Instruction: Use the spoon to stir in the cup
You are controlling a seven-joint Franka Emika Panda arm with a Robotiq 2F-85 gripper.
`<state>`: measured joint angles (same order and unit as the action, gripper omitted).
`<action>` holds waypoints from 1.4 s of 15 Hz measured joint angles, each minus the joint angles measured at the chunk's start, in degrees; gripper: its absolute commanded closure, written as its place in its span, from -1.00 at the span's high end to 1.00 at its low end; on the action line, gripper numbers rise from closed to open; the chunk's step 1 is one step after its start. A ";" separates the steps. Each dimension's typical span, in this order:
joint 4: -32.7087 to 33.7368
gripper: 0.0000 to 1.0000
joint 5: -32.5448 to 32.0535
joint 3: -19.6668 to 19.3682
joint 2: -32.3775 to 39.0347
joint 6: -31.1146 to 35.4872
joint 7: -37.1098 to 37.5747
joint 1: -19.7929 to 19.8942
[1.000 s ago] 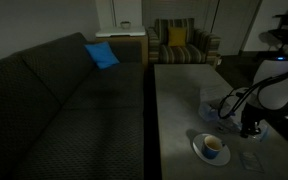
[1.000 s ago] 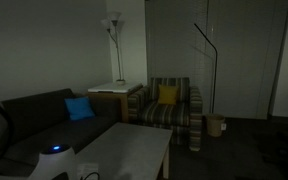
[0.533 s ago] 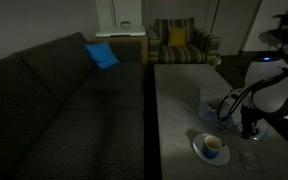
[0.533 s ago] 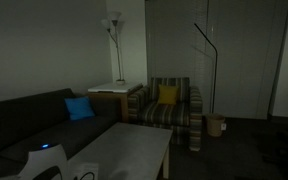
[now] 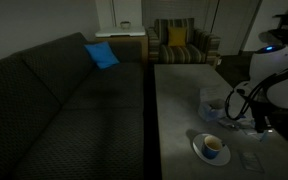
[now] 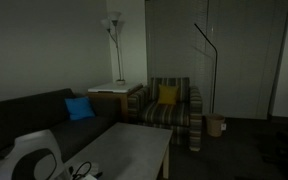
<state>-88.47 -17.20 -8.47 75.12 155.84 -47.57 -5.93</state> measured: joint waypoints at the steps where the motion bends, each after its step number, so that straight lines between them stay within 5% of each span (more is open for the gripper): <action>1: -2.32 -0.92 -1.65 -0.45 -2.10 0.05 0.48 -0.44; 10: -16.12 -0.92 -17.52 0.52 -15.80 8.66 3.90 -3.34; 17: -18.08 -0.92 -26.32 4.64 -18.03 13.51 2.57 -2.92; 18: -18.09 -0.67 -27.09 5.22 -18.03 13.54 2.38 -2.71; 21: -17.93 -0.67 -27.21 5.46 -17.78 13.43 2.70 -2.68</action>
<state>-106.40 -44.41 -3.01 57.34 169.27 -44.87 -8.61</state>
